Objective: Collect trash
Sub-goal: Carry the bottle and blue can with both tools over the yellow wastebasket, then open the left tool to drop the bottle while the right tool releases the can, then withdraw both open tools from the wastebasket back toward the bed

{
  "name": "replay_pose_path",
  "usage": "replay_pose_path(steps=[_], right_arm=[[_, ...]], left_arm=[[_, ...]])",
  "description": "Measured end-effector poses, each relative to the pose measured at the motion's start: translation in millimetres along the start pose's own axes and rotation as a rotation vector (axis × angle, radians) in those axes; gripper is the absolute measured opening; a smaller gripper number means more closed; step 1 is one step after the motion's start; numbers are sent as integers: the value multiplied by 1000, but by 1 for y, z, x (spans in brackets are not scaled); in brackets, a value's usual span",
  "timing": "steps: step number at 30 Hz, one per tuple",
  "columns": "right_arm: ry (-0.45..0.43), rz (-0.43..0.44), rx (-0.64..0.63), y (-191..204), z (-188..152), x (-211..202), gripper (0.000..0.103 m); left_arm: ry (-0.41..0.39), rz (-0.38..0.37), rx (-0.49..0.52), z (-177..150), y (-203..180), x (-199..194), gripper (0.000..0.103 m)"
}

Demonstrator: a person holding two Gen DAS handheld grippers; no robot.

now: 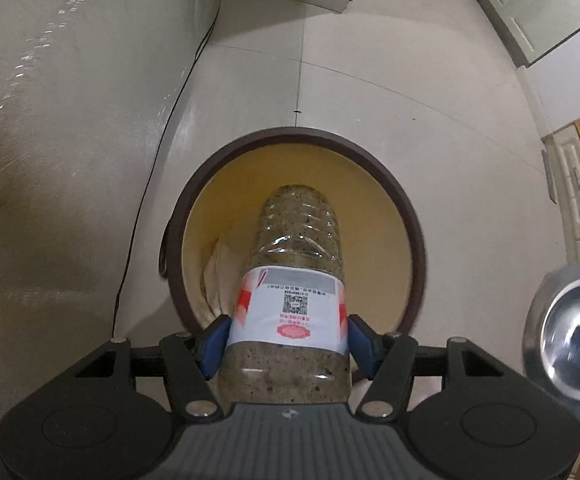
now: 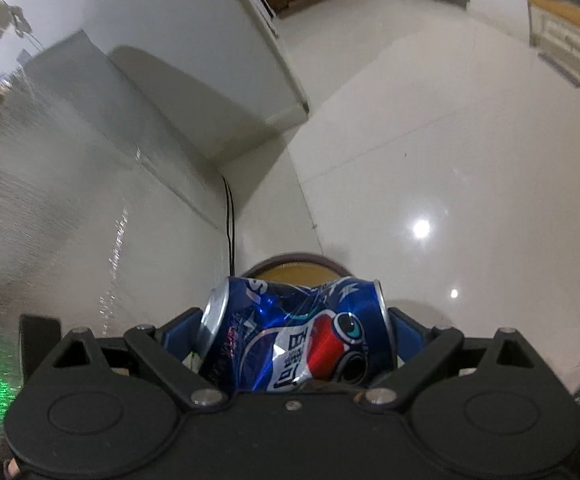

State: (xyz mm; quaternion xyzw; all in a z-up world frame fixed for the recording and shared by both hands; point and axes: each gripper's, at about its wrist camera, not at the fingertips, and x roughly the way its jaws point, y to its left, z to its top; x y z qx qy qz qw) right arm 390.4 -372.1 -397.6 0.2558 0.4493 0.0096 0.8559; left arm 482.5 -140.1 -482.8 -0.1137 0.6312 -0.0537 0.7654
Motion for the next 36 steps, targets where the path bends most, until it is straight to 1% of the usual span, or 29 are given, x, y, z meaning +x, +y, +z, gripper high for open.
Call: replay_pose_path(steps=[3, 6, 9, 12, 14, 16, 17, 19, 23, 26, 30, 36], right_arm=[[28, 0, -26, 0, -2, 22, 96], [44, 0, -95, 0, -4, 39, 96], [59, -1, -214, 7, -3, 54, 96], [80, -2, -367, 18, -3, 73, 96], [105, 4, -452, 25, -6, 84, 97], [137, 14, -526, 33, -11, 95, 97], [148, 9, -544, 34, -9, 103, 97], [152, 10, -555, 34, -13, 107, 103], [192, 33, -583, 33, -17, 109, 103], [227, 27, -626, 32, -22, 106, 103], [270, 16, -640, 25, -26, 103, 103], [270, 9, -637, 21, -32, 90, 103]], left_arm=[[-5, 26, 31, 6, 3, 19, 62], [7, 22, 45, 10, 8, 35, 62], [29, 7, 30, 12, 15, 44, 63], [44, 6, 37, 15, 21, 49, 64], [50, 6, 44, 18, 23, 51, 72], [39, 19, 38, 19, 26, 49, 87], [30, 34, 36, 20, 28, 47, 88], [24, 50, 54, 18, 28, 43, 88], [8, 60, 87, 13, 29, 35, 89], [-11, 77, 118, 9, 24, 28, 91], [-26, 86, 145, 2, 19, 22, 93], [-61, 86, 137, -6, 16, 1, 101]])
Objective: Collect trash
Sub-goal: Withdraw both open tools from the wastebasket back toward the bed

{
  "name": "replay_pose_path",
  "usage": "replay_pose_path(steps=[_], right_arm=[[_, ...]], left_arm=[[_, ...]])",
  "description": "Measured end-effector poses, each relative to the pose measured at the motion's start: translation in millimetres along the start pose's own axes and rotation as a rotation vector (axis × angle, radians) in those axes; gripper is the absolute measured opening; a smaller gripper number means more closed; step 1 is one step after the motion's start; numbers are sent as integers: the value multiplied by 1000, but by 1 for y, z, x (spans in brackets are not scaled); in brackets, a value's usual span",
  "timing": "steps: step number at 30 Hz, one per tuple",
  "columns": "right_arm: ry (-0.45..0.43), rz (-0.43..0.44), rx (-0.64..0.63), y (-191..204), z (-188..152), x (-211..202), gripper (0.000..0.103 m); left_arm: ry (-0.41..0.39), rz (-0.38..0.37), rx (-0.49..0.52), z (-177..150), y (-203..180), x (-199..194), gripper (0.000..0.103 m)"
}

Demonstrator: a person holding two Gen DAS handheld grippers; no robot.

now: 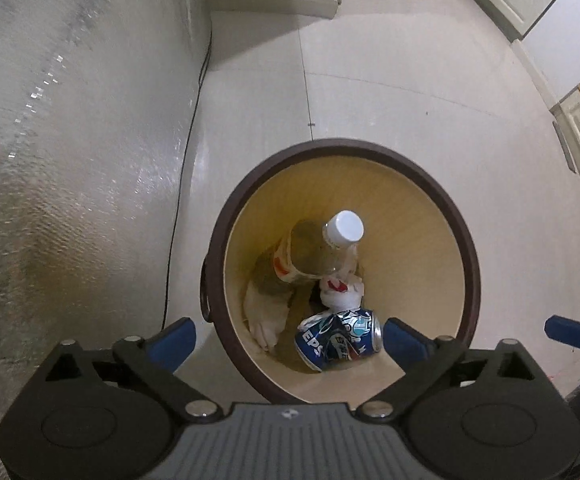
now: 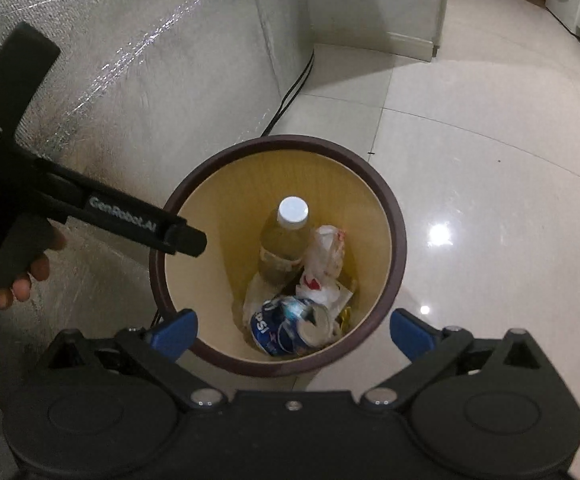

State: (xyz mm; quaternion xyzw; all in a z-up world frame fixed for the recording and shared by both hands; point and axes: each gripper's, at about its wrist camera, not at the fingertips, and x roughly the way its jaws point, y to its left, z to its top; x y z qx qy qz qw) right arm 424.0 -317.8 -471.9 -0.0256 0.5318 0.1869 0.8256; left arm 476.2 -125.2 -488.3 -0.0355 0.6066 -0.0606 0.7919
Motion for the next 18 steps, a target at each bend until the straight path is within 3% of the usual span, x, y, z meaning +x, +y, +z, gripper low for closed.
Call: replay_pose_path(steps=[18], right_arm=[[-66, -48, 65, 12, -13, -73, 103]], left_arm=[[-108, 27, -25, -35, 5, -96, 103]])
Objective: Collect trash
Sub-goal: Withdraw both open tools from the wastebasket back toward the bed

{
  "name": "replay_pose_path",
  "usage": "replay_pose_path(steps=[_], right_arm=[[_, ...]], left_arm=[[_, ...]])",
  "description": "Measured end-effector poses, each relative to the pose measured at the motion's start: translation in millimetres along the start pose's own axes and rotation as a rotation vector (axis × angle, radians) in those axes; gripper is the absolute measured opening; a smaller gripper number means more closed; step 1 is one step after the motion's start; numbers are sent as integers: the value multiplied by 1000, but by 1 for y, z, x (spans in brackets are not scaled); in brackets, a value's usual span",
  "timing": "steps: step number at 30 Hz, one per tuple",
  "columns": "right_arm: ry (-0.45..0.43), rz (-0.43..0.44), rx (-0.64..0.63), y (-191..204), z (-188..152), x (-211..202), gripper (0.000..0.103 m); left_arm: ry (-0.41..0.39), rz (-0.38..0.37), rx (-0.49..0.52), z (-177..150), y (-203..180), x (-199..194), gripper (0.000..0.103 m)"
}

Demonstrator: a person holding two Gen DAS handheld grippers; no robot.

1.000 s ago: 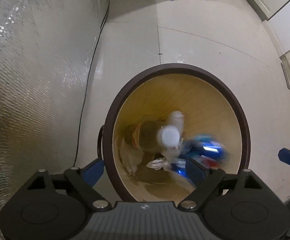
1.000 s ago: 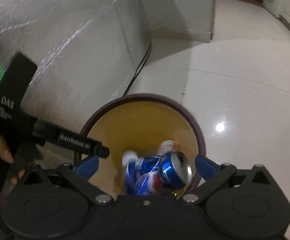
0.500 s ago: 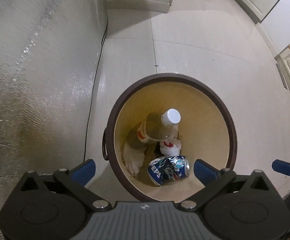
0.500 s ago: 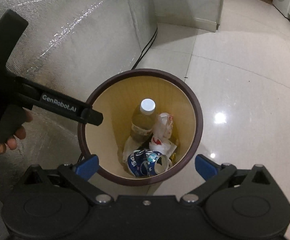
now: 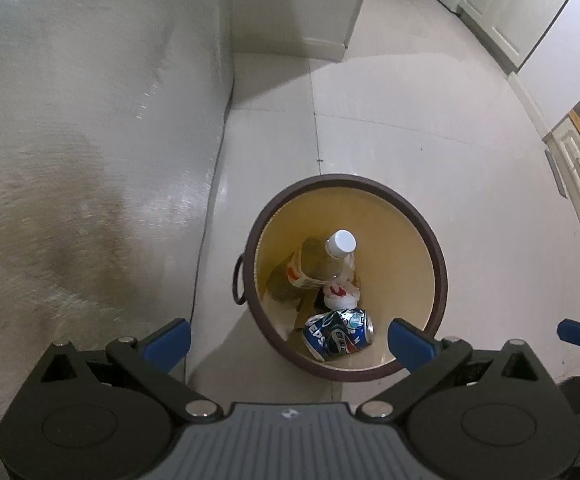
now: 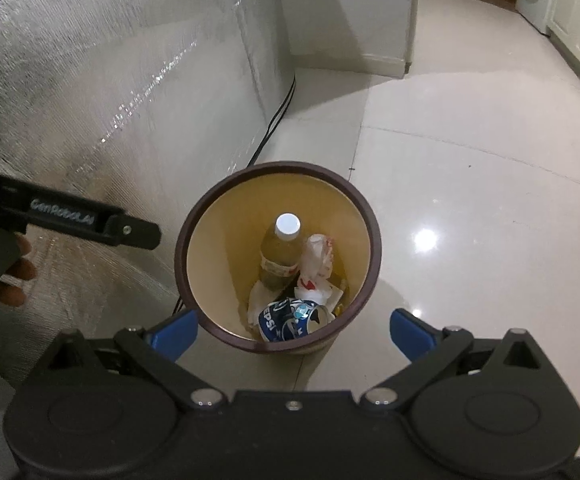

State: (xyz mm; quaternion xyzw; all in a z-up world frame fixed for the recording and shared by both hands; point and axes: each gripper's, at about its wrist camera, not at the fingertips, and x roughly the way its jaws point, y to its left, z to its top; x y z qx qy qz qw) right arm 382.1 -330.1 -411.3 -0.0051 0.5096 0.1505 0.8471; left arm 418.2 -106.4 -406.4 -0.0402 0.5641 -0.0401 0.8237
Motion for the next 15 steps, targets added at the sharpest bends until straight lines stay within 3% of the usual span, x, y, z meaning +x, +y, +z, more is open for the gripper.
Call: replay_pose_path(steps=[15], right_arm=[[-94, -81, 109, 12, -21, -94, 103]], left_arm=[[-126, 0, 38, -40, 3, -111, 103]])
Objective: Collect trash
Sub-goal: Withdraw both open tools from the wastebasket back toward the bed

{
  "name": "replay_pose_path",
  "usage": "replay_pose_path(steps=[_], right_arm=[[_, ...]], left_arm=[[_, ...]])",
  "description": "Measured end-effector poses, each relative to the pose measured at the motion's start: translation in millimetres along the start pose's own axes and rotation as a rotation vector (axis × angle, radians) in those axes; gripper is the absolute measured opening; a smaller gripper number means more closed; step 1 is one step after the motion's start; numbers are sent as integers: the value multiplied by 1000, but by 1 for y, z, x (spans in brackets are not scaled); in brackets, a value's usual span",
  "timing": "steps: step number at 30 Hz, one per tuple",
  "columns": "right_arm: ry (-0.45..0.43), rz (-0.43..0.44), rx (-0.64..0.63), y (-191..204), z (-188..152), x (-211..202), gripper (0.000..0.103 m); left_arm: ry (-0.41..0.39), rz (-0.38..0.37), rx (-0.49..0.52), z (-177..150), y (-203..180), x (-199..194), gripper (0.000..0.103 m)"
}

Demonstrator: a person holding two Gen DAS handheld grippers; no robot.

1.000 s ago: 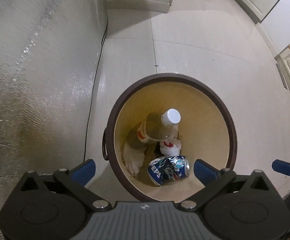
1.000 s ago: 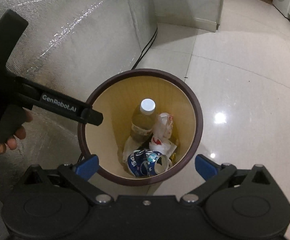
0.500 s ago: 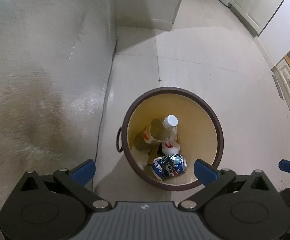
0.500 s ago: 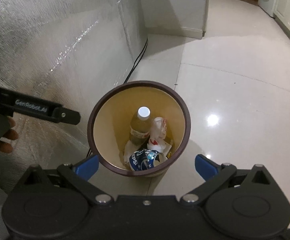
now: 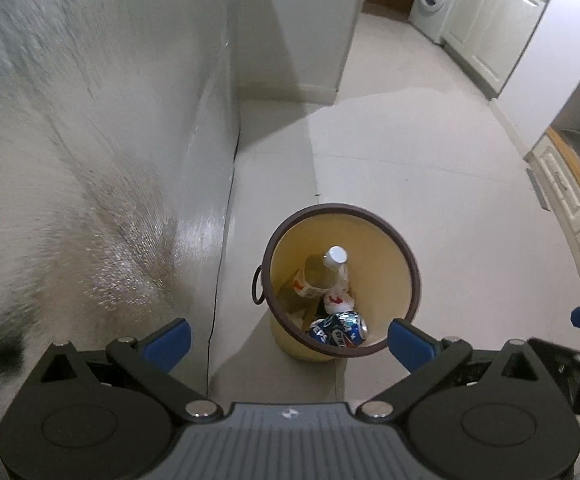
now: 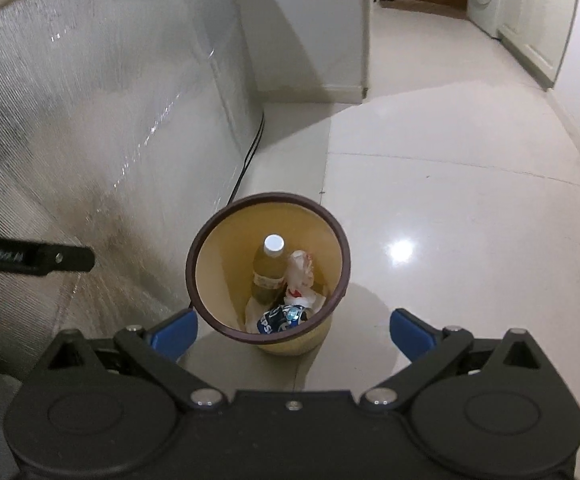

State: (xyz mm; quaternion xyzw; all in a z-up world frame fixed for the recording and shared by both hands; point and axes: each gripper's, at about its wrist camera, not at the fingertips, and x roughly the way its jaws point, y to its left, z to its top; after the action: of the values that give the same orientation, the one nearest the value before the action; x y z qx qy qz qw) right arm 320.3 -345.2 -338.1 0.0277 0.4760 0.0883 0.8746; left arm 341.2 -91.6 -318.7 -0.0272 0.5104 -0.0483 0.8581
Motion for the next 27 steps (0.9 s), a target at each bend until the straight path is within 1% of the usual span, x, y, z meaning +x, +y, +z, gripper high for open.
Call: replay_pose_path(steps=[13, 16, 23, 27], right_arm=[[-99, -72, 98, 13, -20, -99, 103], [-146, -82, 116, 15, -20, -127, 103], [-260, -92, 122, 29, -17, -195, 103], [-333, -103, 120, 38, -13, -229, 103]], left_arm=[[-114, -57, 62, -21, -11, -93, 103], [-171, -67, 90, -24, -15, -123, 103], [-281, -123, 100, -26, -19, -182, 103], [-344, -141, 110, -27, -21, -215, 103]])
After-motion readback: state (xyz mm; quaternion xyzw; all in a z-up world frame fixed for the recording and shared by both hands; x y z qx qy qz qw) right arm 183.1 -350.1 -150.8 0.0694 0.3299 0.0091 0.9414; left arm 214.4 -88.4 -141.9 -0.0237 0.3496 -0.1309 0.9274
